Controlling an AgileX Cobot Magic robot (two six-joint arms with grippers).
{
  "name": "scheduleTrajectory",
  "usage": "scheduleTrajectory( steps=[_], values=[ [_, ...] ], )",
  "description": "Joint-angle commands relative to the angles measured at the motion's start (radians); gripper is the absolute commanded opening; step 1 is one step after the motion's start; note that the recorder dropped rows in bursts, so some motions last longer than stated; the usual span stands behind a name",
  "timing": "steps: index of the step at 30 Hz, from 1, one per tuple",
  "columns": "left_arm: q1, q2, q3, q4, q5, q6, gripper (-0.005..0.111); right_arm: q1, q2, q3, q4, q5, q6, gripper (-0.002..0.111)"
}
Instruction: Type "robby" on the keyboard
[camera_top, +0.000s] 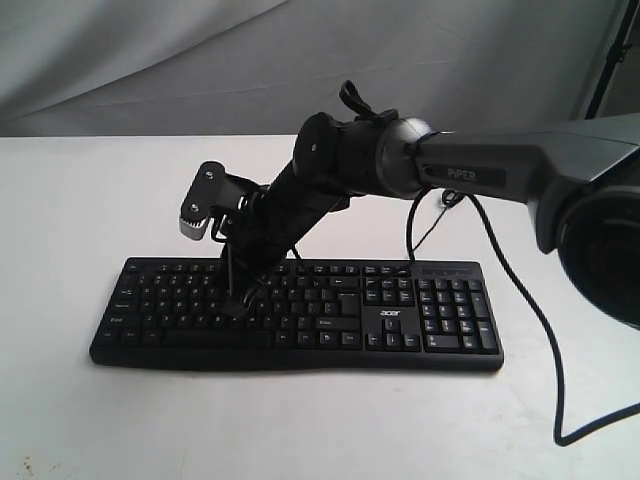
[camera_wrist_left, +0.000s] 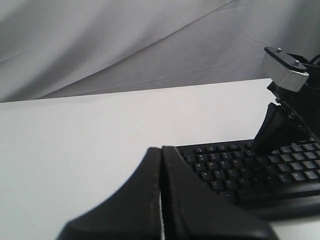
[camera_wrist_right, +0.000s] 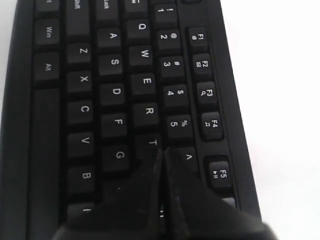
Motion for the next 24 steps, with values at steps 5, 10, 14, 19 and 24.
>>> scheduleTrajectory(
  steps=[5, 10, 14, 19, 24],
  values=[
    [-0.006, -0.003, 0.004, 0.005, -0.005, -0.003, 0.000, -0.005, 0.017, -0.005, -0.003, 0.011, 0.006, 0.000],
    [-0.006, -0.003, 0.004, 0.005, -0.005, -0.003, 0.000, -0.005, 0.020, -0.005, -0.003, 0.011, 0.006, 0.000],
    [-0.006, -0.003, 0.004, 0.005, -0.005, -0.003, 0.000, -0.005, 0.020, -0.005, -0.003, 0.011, 0.006, 0.000],
    [-0.006, -0.003, 0.004, 0.005, -0.005, -0.003, 0.000, -0.005, 0.020, -0.005, -0.003, 0.011, 0.006, 0.000],
    [-0.006, -0.003, 0.004, 0.005, -0.005, -0.003, 0.000, -0.005, 0.037, -0.005, -0.003, 0.013, 0.006, 0.000]
  ],
)
